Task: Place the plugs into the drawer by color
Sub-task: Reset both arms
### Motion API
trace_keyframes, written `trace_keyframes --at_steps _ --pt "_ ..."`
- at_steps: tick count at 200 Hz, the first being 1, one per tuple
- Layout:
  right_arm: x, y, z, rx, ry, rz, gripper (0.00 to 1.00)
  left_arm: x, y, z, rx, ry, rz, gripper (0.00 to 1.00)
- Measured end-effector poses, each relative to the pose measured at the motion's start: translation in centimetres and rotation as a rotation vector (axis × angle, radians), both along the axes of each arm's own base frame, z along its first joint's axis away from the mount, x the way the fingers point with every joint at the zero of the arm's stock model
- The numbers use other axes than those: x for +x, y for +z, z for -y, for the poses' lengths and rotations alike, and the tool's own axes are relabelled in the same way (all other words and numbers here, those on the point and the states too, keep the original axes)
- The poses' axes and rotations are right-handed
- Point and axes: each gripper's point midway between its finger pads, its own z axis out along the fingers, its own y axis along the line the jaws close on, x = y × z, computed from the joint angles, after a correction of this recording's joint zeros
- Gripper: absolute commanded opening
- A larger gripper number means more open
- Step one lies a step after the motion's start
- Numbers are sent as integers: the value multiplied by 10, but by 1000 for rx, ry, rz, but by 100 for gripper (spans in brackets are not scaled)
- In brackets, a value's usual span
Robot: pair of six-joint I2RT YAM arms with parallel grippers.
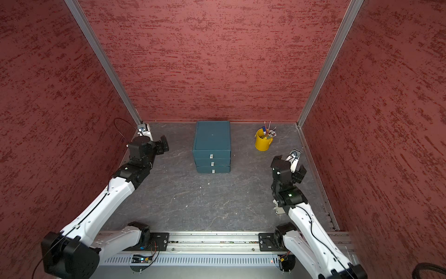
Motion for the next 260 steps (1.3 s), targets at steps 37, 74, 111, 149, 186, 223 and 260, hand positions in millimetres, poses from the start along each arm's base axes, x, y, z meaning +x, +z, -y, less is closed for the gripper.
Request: trace_keyframes --at_steps 37,74,111,149,186,223,260 --pt "7 -95 21 -47 -64 -191 98 -12 -101 -74 -2 199 -123 100" --pt "31 -114 16 -55 4 -191 98 -29 -146 -93 -56 249 -96 100" --pt "63 -98 23 22 90 35 99 -10 -148 -79 -111 160 -3 100" --pt "81 -130 -11 65 358 36 98 12 -156 -47 -100 -12 47 100" --pt "93 -118 -32 67 485 78 98 18 -164 -33 -97 -94 48 100" --pt "98 -109 -39 60 531 106 98 20 -152 -32 -96 -108 99 100" --pt "98 -109 -42 59 548 106 98 21 -147 -17 -47 -129 113 100"
